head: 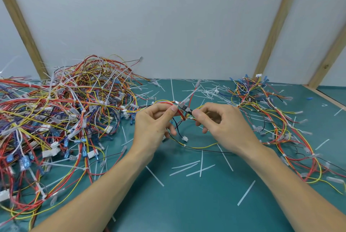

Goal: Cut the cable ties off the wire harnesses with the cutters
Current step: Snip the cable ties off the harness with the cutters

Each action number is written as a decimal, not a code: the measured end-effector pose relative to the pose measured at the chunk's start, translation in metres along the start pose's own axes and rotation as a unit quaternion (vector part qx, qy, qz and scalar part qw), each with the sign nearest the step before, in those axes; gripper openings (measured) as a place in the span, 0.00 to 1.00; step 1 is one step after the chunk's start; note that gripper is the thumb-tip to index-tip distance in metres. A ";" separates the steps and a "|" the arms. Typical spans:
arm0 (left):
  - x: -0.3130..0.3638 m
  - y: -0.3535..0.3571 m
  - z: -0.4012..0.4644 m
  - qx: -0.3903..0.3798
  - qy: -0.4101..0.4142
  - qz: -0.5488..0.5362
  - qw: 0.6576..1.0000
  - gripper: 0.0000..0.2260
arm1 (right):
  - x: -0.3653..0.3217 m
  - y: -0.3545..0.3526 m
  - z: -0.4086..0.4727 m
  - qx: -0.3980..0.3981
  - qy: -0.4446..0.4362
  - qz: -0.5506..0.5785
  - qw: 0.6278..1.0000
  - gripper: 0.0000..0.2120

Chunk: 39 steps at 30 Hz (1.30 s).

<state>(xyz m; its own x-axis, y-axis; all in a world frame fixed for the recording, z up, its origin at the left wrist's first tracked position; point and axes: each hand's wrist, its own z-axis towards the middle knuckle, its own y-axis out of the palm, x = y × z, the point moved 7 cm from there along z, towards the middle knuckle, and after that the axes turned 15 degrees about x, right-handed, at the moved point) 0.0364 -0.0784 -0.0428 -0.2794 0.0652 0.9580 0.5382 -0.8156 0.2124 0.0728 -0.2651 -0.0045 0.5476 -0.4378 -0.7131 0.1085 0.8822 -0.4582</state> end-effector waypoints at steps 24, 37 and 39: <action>0.005 0.002 -0.001 -0.010 0.005 -0.002 1.000 0.05 | 0.000 -0.004 0.000 0.058 -0.011 -0.024 0.998 0.12; 0.001 -0.002 0.007 -0.002 -0.065 -0.058 0.996 0.10 | -0.010 -0.022 0.000 0.171 -0.007 0.117 0.978 0.12; 0.000 -0.005 0.008 0.012 -0.080 -0.074 0.994 0.10 | -0.016 -0.020 -0.001 0.144 -0.059 0.078 0.985 0.09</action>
<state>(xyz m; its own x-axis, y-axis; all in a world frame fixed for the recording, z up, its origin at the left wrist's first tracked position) 0.0405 -0.0697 -0.0419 -0.2269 0.2755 0.9341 0.5202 -0.7766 0.3554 0.0611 -0.2761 0.0154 0.6666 -0.2857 -0.6885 0.2382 0.9569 -0.1664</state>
